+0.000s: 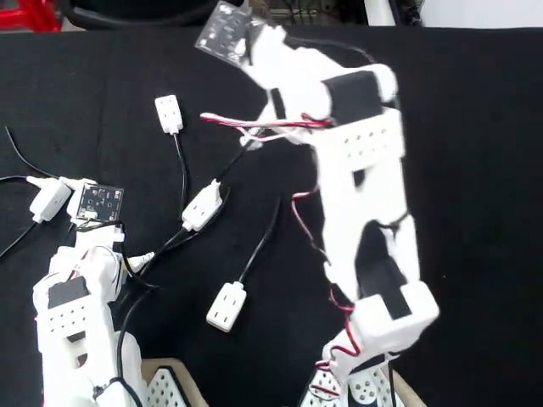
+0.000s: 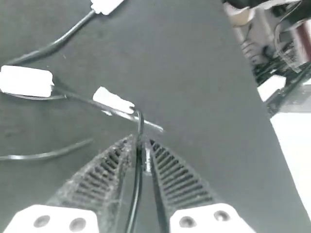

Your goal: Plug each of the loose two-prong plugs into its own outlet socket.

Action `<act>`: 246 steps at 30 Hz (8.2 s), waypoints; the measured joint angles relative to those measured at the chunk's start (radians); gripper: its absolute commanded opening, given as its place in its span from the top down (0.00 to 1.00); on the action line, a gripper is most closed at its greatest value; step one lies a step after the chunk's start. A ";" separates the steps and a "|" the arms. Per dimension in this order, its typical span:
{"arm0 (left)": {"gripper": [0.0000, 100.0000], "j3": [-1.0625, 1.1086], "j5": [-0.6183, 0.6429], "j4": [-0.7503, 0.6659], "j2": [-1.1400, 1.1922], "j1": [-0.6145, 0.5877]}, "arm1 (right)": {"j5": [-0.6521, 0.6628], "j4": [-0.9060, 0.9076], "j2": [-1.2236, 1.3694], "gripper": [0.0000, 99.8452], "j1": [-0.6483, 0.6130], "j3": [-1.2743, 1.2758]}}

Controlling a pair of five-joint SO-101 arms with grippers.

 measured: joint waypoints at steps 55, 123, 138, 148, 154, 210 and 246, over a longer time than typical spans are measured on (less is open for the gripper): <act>0.81 0.000 0.000 0.000 0.000 0.000 | -0.807 -0.358 -0.425 0.79 0.336 1.343; 0.81 0.031 -0.002 0.006 -0.055 0.112 | -1.065 -0.830 -1.008 0.99 -0.129 1.551; 0.80 0.222 0.176 0.091 -0.766 0.416 | -1.074 -1.610 -1.386 0.99 -0.295 2.188; 0.80 0.092 0.491 0.104 -0.812 0.534 | -1.215 -1.634 -1.390 0.99 -0.384 2.188; 0.80 0.029 0.545 0.104 -0.812 0.545 | -1.257 -1.634 -1.399 0.99 -0.387 2.188; 0.73 -0.106 0.285 0.368 -0.813 0.525 | -1.123 -1.085 -1.409 0.99 -0.437 1.995; 0.73 0.227 0.049 0.379 -0.812 -0.057 | -0.927 -0.717 0.110 0.82 -0.244 1.023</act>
